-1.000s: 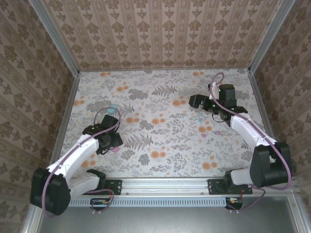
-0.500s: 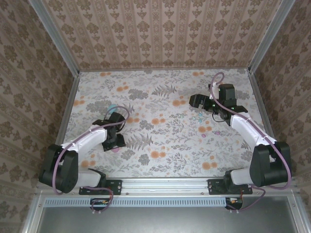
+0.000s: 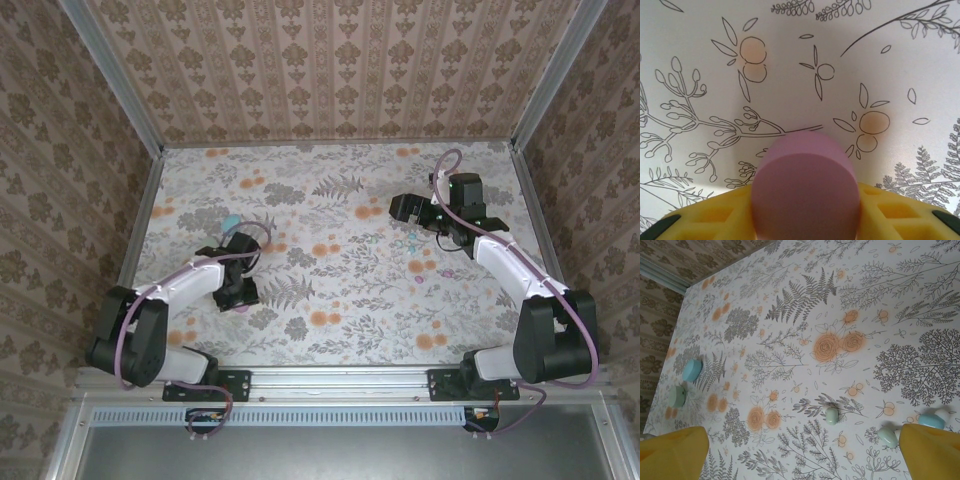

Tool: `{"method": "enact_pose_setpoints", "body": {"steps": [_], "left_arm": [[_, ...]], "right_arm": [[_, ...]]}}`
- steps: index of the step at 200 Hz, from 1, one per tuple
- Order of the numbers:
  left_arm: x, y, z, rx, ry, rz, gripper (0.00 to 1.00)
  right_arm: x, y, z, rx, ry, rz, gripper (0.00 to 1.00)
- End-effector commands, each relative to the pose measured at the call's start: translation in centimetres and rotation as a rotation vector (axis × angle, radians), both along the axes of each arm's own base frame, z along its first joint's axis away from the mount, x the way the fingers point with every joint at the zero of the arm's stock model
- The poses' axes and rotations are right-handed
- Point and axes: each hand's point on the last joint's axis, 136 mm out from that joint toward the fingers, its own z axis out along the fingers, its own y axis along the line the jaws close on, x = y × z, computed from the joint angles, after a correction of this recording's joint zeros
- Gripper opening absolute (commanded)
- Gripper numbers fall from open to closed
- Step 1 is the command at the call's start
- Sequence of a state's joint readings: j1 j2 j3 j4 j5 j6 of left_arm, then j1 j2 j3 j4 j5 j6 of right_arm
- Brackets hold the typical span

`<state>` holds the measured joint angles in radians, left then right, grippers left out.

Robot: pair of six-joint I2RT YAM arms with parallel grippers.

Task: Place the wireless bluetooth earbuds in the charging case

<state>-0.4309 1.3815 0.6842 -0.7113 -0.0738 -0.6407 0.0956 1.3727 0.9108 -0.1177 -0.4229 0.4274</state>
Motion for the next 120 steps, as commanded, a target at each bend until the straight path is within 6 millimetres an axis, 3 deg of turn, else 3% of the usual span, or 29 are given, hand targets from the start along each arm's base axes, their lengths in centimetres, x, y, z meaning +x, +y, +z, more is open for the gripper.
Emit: {"method": "enact_pose_setpoints", "body": {"steps": [1,20,35,67,91,120], "left_arm": [[0.0,-0.3,0.1,0.000,0.015,-0.069,0.44],[1.0,-1.8,1.1,-0.050,-0.023,-0.156,0.39],[2.2,-5.3,3.1,-0.124,-0.108,-0.320,0.39],[4.9,-13.2,9.4,-0.257,-0.350,-0.741,0.38],[4.2,-18.0,13.2,-0.356,-0.488,-1.122,0.38],[3.6,-20.1,16.5,-0.390,-0.625,-1.431,0.38]], "right_arm": [[0.0,0.0,0.2,0.004,0.021,-0.016,0.99],[0.0,0.0,0.2,0.011,0.024,-0.022,1.00],[0.0,0.3,0.5,0.037,0.029,-0.017,0.99],[-0.5,2.1,1.8,0.148,0.060,0.050,0.94],[-1.1,3.9,2.5,0.255,0.137,0.128,0.88],[-2.5,5.4,3.8,0.366,0.215,0.199,0.79]]}}
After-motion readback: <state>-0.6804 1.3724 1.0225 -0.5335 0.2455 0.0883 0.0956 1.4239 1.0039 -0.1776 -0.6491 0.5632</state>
